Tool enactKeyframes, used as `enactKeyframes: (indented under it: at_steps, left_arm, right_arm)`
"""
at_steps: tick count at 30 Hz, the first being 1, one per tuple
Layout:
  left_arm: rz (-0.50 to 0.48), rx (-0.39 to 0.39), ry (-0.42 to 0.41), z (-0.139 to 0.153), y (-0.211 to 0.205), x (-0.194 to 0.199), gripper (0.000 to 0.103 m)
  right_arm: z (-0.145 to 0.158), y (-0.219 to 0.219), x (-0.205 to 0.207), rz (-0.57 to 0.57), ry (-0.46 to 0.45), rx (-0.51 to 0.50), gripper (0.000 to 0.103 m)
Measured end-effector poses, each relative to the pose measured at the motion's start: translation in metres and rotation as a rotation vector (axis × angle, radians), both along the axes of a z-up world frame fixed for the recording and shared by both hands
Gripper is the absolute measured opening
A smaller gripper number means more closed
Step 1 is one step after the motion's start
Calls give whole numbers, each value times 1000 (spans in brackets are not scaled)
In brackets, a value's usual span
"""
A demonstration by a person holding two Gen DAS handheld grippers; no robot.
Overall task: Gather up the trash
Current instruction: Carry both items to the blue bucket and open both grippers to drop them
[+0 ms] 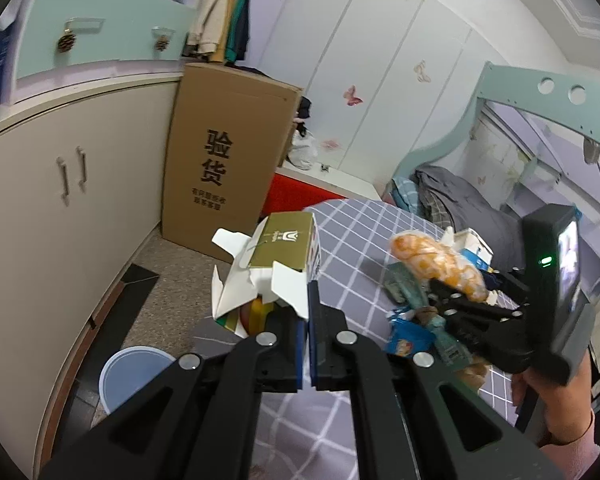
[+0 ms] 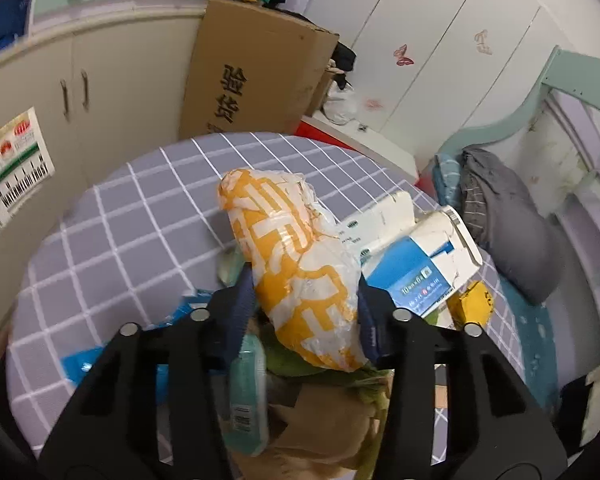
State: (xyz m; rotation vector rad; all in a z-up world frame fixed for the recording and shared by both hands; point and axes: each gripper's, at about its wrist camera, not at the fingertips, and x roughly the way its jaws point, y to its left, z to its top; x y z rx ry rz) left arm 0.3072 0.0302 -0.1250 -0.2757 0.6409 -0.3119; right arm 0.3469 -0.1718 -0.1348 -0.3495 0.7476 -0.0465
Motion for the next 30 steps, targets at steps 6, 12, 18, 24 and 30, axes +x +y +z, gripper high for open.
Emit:
enactKeyframes:
  at_steps: [6, 12, 18, 24, 30]
  left_arm:
    - [60, -10, 10, -4, 37, -8, 2]
    - [168, 29, 26, -15, 83, -16, 2]
    - [328, 101, 131, -54, 148, -19, 2]
    - [441, 148, 243, -93, 196, -14, 2]
    - [463, 132, 361, -136, 225, 4, 2]
  right_arm:
    - [48, 20, -27, 18, -155, 93, 43]
    - [70, 70, -34, 201, -111, 395, 44]
    - [19, 161, -17, 326, 79, 506, 44]
    - [-54, 246, -10, 375, 249, 472, 45]
    - [-122, 277, 26, 319, 284, 424, 77]
